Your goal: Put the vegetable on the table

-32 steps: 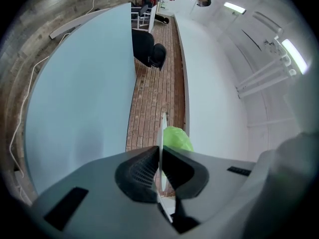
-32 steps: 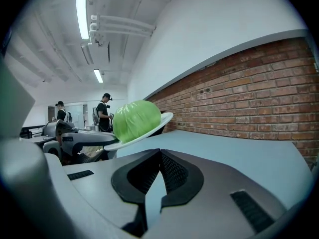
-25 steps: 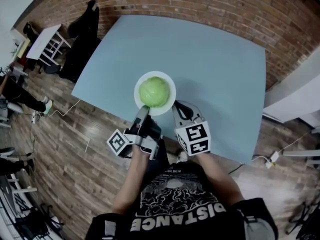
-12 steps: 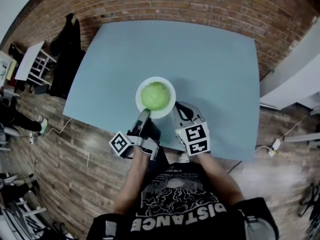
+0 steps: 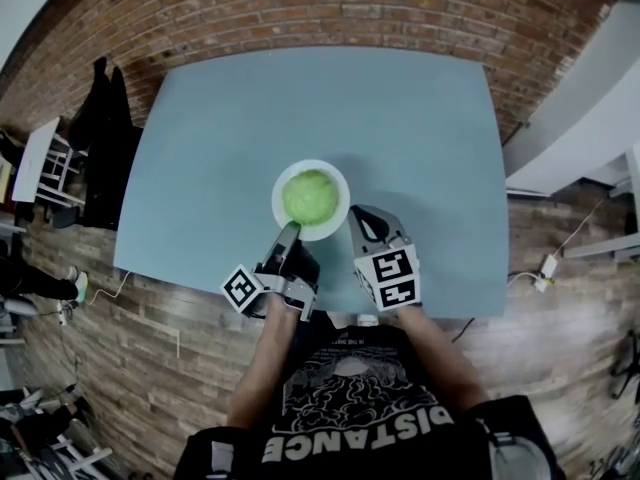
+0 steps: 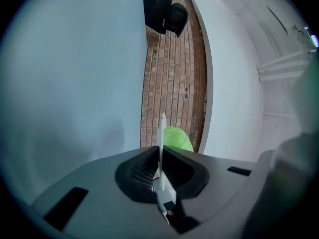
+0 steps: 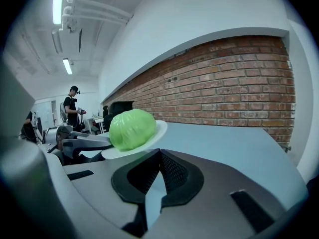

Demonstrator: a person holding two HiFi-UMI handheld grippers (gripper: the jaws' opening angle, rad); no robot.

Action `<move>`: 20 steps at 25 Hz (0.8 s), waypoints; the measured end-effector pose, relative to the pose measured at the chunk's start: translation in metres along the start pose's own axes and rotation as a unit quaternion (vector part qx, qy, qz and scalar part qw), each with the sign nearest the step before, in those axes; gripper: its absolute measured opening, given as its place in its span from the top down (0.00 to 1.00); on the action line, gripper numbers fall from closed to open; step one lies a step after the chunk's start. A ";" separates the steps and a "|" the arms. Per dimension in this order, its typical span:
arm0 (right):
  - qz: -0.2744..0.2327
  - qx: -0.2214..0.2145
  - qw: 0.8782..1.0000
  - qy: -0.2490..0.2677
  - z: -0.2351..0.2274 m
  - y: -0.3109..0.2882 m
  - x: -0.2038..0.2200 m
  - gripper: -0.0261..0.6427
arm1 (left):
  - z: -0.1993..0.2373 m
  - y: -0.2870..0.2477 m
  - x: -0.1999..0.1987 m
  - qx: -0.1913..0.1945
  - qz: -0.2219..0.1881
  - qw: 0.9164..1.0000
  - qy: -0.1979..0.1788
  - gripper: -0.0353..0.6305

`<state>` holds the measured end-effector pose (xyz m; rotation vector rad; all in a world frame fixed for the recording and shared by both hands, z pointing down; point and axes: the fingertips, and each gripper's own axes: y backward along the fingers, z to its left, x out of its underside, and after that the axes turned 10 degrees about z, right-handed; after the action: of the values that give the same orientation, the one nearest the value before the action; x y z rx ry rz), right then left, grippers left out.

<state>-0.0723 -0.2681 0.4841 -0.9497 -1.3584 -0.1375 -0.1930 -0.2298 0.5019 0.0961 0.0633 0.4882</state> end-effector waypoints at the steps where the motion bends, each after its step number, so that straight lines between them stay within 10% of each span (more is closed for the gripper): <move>1: 0.002 0.005 1.000 -0.003 -0.004 0.000 0.001 0.95 | 0.003 -0.003 0.000 -0.003 0.005 1.000 0.001 0.92; 20: 0.021 0.058 0.997 -0.039 -0.053 -0.006 0.021 0.95 | 0.073 -0.046 0.014 -0.104 0.093 0.990 -0.015 0.92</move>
<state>-0.0297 -0.2974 0.5093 -0.8918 -1.4013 0.0101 -0.1533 -0.2697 0.5693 -0.0969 -0.0272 0.6762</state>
